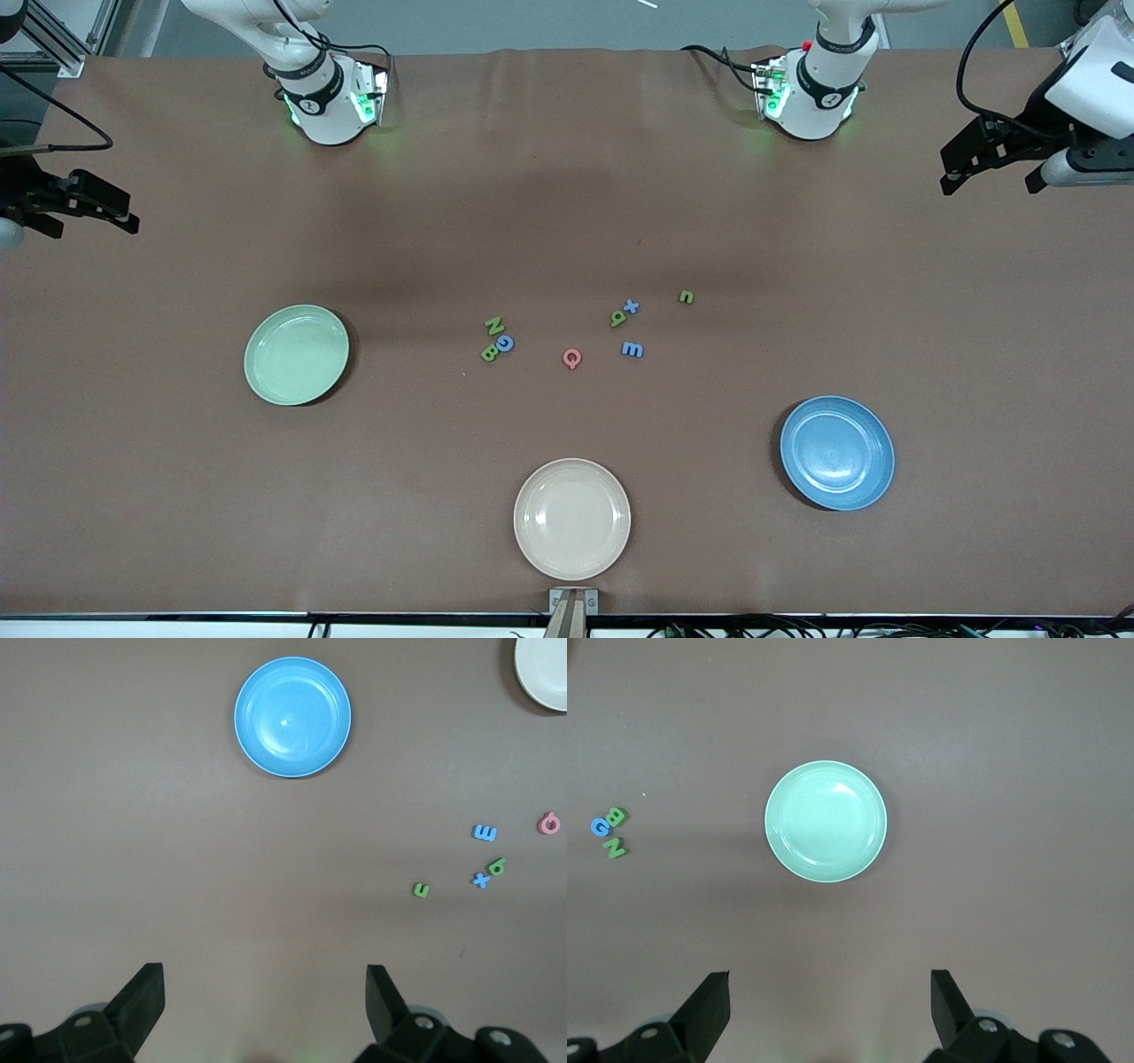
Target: Sort upper and lower case letters into plates
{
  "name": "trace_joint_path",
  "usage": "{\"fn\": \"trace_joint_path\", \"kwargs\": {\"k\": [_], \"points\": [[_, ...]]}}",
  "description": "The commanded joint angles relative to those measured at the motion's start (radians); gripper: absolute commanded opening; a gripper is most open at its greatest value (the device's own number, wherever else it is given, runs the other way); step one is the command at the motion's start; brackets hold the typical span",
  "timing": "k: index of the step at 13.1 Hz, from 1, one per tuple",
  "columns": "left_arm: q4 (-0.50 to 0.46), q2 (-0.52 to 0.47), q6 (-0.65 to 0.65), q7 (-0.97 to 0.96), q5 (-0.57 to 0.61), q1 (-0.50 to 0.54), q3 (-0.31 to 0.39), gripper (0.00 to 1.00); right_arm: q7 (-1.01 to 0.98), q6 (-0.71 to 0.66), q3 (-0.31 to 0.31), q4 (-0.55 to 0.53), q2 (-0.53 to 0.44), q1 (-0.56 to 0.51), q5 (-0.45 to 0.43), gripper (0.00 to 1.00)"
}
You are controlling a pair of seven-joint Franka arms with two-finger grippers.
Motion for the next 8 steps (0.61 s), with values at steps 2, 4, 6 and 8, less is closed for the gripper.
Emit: {"fn": "trace_joint_path", "kwargs": {"k": [2, 4, 6, 8], "points": [[0.025, 0.011, -0.021, 0.020, -0.017, 0.009, -0.004, 1.00, 0.017, 0.011, 0.000, -0.034, -0.032, 0.000, 0.011, 1.00], [0.028, 0.020, -0.019, 0.020, -0.009, 0.011, -0.004, 1.00, 0.017, 0.011, 0.000, -0.034, -0.031, 0.000, 0.021, 1.00], [0.058, 0.069, -0.019, 0.019, -0.003, 0.003, -0.010, 1.00, 0.006, 0.009, 0.003, 0.008, -0.020, 0.000, 0.007, 1.00], [0.048, 0.104, -0.009, -0.003, -0.017, -0.013, -0.030, 1.00, 0.004, 0.038, 0.003, 0.016, 0.020, -0.002, -0.001, 1.00]]}}
